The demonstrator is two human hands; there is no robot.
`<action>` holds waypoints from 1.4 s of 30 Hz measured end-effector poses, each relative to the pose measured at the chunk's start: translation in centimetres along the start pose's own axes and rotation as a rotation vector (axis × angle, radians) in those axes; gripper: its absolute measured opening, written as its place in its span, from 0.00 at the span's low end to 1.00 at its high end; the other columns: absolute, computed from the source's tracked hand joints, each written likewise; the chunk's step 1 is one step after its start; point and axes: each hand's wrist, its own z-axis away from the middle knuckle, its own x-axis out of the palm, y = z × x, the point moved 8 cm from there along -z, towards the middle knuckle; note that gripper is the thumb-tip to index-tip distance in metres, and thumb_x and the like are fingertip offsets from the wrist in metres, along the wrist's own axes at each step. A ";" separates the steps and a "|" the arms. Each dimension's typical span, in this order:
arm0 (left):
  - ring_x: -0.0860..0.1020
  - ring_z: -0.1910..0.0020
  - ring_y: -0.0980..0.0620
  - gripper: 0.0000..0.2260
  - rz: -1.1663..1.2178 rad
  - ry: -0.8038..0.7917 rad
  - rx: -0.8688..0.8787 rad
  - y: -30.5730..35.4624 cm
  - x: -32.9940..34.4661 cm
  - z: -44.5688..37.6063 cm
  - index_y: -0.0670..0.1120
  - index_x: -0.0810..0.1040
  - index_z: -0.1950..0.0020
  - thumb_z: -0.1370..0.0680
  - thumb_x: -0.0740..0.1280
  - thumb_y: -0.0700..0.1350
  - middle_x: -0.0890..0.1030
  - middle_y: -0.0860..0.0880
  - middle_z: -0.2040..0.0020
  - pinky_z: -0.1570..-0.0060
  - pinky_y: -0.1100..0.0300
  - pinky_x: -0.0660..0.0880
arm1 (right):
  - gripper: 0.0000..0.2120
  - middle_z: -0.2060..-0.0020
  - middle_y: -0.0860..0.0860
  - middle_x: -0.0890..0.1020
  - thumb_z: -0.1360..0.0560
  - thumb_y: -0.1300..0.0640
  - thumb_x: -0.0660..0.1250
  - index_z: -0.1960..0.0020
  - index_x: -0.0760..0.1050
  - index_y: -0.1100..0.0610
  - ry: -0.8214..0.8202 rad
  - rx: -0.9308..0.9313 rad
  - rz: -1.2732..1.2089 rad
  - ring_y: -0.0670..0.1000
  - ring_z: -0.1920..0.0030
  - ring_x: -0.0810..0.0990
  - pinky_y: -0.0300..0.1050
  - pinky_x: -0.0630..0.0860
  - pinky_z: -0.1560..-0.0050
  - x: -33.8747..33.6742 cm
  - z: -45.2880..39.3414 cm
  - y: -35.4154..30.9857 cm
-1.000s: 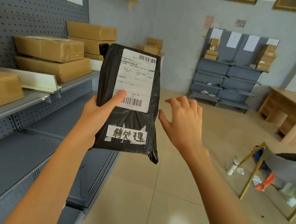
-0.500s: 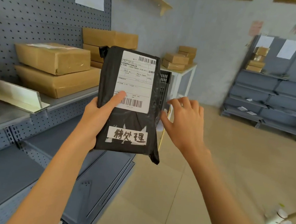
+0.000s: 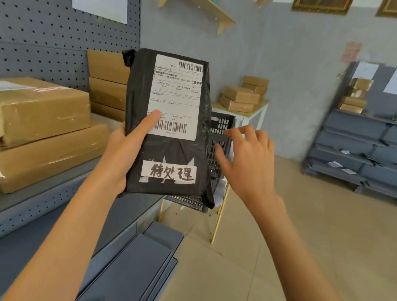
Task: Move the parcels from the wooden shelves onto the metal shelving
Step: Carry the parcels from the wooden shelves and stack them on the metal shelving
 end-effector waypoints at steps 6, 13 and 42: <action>0.83 0.53 0.55 0.26 0.035 -0.009 -0.009 -1.5 1.4 -7.2 0.55 0.72 0.32 0.28 0.70 0.59 0.83 0.55 0.46 0.63 0.60 0.81 | 0.13 0.52 0.57 0.81 0.26 0.51 0.68 0.47 0.79 0.59 -0.047 -0.029 -0.011 0.62 0.51 0.77 0.56 0.71 0.49 6.7 -4.1 1.7; 0.83 0.55 0.56 0.19 0.026 0.089 0.048 -1.9 3.0 -14.4 0.53 0.75 0.35 0.25 0.67 0.56 0.84 0.55 0.48 0.66 0.64 0.79 | 0.15 0.53 0.57 0.81 0.27 0.50 0.64 0.48 0.80 0.59 -0.013 -0.101 -0.109 0.62 0.52 0.77 0.56 0.72 0.50 13.8 -10.5 3.2; 0.84 0.64 0.55 0.10 -0.144 0.638 0.364 11.1 4.0 -32.1 0.54 0.80 0.53 0.22 0.62 0.56 0.85 0.53 0.61 0.69 0.62 0.79 | 0.16 0.44 0.56 0.77 0.22 0.49 0.62 0.39 0.75 0.57 0.007 -0.505 -0.676 0.60 0.43 0.70 0.50 0.63 0.44 30.5 -37.3 -3.1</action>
